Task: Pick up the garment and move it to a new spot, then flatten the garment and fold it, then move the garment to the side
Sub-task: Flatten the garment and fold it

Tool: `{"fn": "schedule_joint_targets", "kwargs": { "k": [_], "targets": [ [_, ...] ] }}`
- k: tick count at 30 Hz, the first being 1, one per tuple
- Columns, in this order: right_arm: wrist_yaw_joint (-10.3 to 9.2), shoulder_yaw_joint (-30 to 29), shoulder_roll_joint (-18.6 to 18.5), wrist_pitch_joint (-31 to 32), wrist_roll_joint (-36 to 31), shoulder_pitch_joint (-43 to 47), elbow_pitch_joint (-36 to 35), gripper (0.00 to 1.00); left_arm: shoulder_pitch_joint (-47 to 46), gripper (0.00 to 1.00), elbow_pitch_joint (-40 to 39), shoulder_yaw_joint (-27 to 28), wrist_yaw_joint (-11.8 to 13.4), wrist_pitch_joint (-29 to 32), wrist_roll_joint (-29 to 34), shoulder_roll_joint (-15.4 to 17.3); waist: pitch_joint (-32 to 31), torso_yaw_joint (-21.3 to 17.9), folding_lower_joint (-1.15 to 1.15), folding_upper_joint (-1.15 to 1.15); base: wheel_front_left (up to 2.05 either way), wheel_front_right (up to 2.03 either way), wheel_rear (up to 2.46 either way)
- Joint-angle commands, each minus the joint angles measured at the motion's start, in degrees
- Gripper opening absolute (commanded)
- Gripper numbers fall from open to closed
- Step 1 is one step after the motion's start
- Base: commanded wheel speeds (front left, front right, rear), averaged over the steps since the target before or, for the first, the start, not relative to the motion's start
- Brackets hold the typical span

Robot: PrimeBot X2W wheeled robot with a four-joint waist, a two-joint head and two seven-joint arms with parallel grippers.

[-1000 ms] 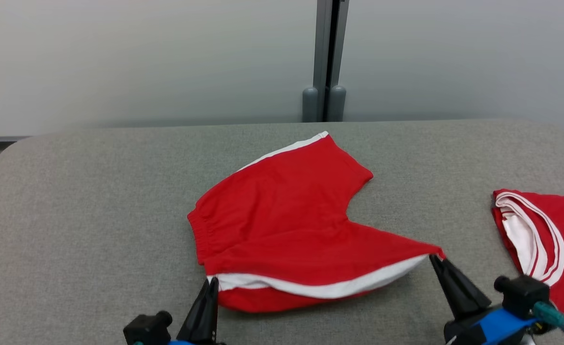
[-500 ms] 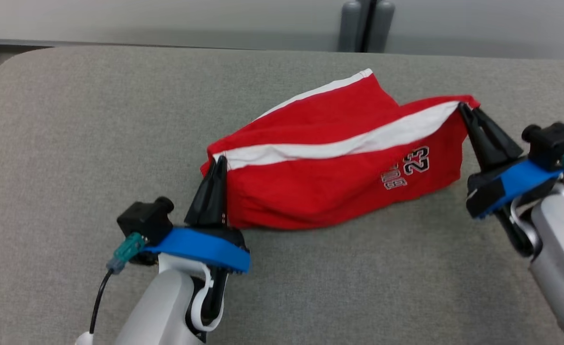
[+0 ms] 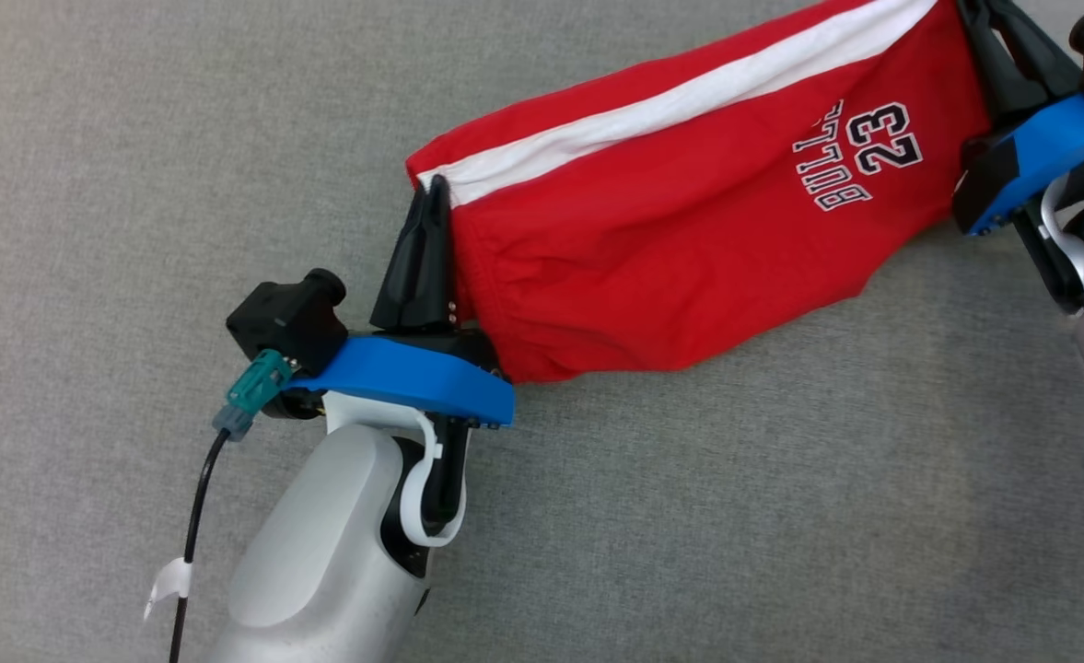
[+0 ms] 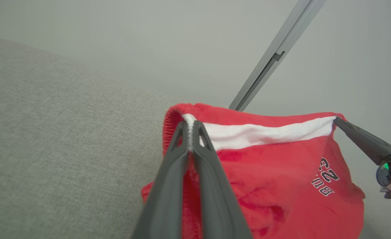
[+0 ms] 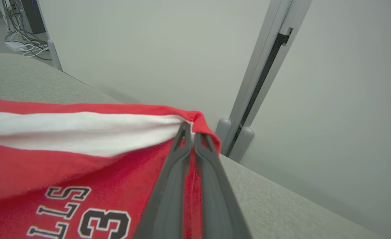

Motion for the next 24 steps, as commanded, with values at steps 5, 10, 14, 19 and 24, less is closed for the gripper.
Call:
{"fn": "schedule_joint_targets", "kwargs": {
  "k": [5, 10, 14, 19, 24],
  "targets": [
    [0.01, 1.1, 1.8, -0.2, 0.5, -3.4, 4.4, 1.0, -1.2, 0.33, 0.2, -1.5, 2.1, -0.1, -1.9, 0.0, 1.7, 1.2, -0.02, -0.02, 0.0, 0.0, 0.0],
    [0.01, 0.6, 2.2, -0.2, 2.3, -3.5, 4.8, 1.0, 0.0, 1.0, 0.8, -1.7, 4.0, -0.1, -2.4, 0.0, 1.9, 0.5, -0.02, -0.02, 0.0, 0.0, 0.0],
    [0.01, 1.6, 2.2, -0.2, 5.6, -0.7, 6.3, 1.0, 1.4, 1.0, 0.9, -0.3, 4.9, -0.1, -1.8, 0.1, 1.3, -0.4, -0.02, -0.02, 0.0, 0.0, 0.0],
    [0.01, 6.3, 1.5, 3.3, 12.4, 1.3, 9.0, 1.0, 3.0, 1.0, 0.1, 1.6, 5.4, -0.1, -0.2, 0.0, 0.7, -1.3, -0.02, -0.02, 0.0, 0.0, 0.0],
    [0.01, 11.7, 0.7, 9.6, 19.2, 3.7, 8.6, 1.0, 4.3, 1.0, 0.0, 2.9, 4.8, -0.1, 0.6, 0.0, 0.2, -1.9, -0.02, -0.02, 0.0, 0.0, 0.0]
  ]
}}
